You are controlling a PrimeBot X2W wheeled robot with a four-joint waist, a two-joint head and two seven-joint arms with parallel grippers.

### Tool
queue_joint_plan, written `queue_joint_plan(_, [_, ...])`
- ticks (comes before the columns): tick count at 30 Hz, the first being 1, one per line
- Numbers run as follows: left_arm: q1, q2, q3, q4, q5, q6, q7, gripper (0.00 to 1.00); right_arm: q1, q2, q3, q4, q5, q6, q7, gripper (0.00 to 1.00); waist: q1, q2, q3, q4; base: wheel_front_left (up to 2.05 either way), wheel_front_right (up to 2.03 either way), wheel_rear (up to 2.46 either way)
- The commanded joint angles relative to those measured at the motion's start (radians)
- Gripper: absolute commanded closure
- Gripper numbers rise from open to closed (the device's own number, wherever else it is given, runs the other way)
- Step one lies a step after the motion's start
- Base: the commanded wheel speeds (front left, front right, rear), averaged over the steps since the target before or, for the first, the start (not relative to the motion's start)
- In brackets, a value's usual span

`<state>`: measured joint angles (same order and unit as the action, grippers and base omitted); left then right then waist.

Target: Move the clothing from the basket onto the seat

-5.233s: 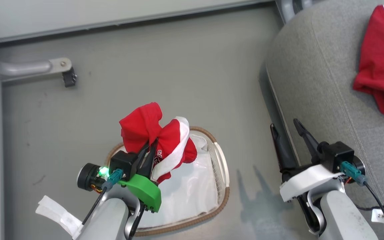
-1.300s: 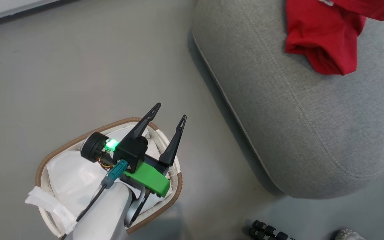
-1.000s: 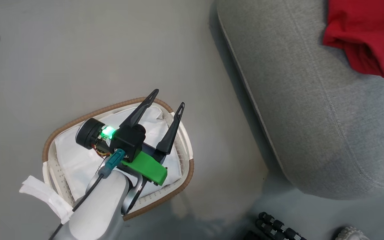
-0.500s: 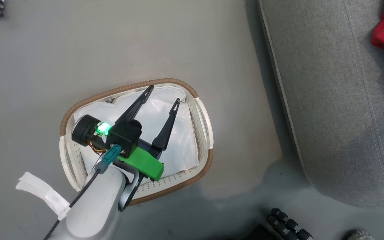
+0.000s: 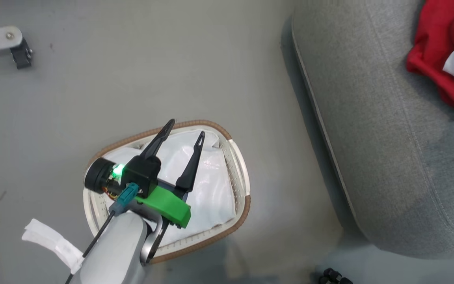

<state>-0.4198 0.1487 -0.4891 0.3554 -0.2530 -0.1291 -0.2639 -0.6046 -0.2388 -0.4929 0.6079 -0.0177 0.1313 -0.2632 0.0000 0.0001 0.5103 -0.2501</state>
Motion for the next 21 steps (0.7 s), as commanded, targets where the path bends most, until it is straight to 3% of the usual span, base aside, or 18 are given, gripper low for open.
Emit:
queue_joint_plan(1, [0.025,-0.002,0.015,0.007,-0.001,-0.003,-0.001,0.0,0.031,-0.001,0.019,-0.02,0.019,-0.001,-0.002,0.0,0.0,-0.0001,-0.074,0.006,0.0,0.0,0.0])
queue_joint_plan(13, [0.142,-0.051,0.203,0.021,0.038,-0.002,-0.001,0.0,0.172,0.084,0.29,-0.203,0.161,-0.001,-0.002,0.0,0.0,-0.0001,-0.22,0.087,0.0,0.0,0.0])
queue_joint_plan(21, [0.198,-0.081,0.34,0.021,0.07,0.007,0.0,0.0,0.214,0.152,0.434,-0.247,0.21,-0.001,-0.002,0.0,0.0,-0.0001,-0.273,0.153,0.0,0.0,0.0])
